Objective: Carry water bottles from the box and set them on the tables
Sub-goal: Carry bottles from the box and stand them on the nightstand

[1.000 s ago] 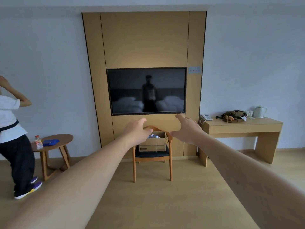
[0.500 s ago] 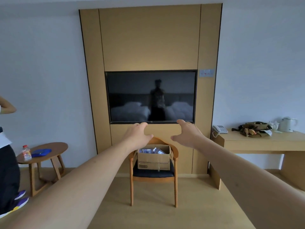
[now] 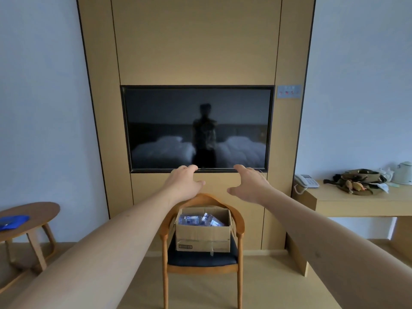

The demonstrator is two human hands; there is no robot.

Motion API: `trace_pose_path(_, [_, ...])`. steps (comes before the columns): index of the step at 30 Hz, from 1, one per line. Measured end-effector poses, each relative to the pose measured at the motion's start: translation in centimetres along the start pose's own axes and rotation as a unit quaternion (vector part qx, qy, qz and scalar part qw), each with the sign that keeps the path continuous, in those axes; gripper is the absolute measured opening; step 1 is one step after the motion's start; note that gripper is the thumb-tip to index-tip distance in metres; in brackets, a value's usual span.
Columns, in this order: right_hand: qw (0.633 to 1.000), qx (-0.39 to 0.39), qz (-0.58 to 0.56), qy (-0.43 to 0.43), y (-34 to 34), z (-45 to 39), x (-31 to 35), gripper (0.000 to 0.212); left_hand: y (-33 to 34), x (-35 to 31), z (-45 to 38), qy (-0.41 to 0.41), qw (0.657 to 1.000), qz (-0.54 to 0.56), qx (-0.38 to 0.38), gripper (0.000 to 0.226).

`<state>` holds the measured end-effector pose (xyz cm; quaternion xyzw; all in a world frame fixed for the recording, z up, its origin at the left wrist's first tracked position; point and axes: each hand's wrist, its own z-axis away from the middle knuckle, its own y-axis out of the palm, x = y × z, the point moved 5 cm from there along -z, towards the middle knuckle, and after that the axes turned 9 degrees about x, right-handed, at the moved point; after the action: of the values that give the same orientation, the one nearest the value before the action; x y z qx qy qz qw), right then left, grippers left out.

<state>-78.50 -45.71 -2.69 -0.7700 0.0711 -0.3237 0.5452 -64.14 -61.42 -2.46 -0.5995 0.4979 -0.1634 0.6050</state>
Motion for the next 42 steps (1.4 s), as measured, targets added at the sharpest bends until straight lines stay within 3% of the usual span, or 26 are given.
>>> trace_pose_path(9, [0.999, -0.008, 0.005, 0.031, 2.3, -20.1, 0.0, 0.086, -1.2, 8.8, -21.0, 0.002, 1.000, -0.005, 0.017, 0.063])
trace_pose_path(16, [0.998, 0.030, 0.011, 0.049, 5.7, -31.9, -2.8, 0.086, 2.0, 13.3, -32.4, -0.005, 0.999, -0.001, 0.037, 0.062])
trace_pose_path(31, [0.998, 0.054, 0.019, 0.005, 6.7, -56.6, -11.9, 0.083, 7.0, 13.8, -55.6, -0.038, 0.999, -0.005, 0.011, 0.065])
trace_pose_path(42, [0.996, 0.092, -0.001, 0.018, 11.4, -69.8, -17.0, 0.085, 12.2, 18.4, -68.3, -0.059, 0.997, -0.002, 0.056, 0.064])
